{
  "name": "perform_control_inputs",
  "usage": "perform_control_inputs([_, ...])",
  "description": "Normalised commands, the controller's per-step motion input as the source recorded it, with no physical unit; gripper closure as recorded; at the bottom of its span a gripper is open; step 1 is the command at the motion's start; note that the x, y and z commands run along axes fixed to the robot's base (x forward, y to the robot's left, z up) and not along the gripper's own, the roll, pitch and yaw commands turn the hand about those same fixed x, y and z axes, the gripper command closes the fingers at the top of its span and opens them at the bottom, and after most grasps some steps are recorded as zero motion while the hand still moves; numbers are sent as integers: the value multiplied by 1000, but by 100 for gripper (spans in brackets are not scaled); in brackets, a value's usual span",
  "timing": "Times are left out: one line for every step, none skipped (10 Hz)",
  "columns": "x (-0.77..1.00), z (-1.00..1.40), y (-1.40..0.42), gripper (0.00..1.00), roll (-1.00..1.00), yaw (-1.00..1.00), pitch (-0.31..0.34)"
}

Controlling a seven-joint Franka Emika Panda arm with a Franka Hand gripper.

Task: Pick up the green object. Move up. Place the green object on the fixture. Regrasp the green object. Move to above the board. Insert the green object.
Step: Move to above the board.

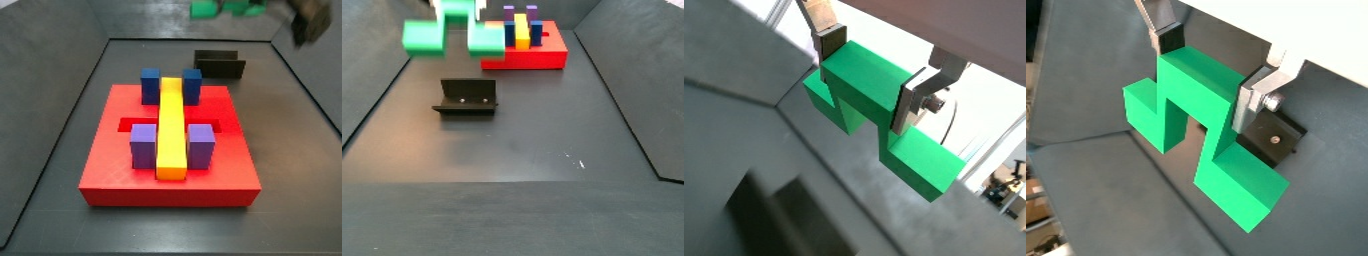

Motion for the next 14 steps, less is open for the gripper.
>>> perform_control_inputs([-21, 1400, 41, 100, -29, -37, 48])
perform_control_inputs([-27, 1400, 30, 100, -10, -28, 57])
perform_control_inputs([-14, 851, 10, 100, -15, -8, 68])
perform_control_inputs([14, 457, 12, 100, -3, 5, 81])
perform_control_inputs([30, 233, -3, 100, 14, 18, 90])
perform_control_inputs([-1035, 317, -1400, 100, -1000, -102, 63])
perform_control_inputs([-1055, 301, -1400, 100, -1000, -97, 52])
perform_control_inputs([-1174, 308, -1400, 100, -1000, -86, 37])
perform_control_inputs([-1196, 296, -1400, 100, -1000, -81, 35])
perform_control_inputs([-1218, 305, -1400, 100, -1000, -78, 35])
perform_control_inputs([-726, 175, -782, 100, -1000, -74, 37])
perform_control_inputs([-419, 87, -412, 100, -1000, -71, 46])
perform_control_inputs([-199, 48, -177, 100, -1000, -62, 46])
perform_control_inputs([-162, 37, -120, 100, -1000, -62, 40])
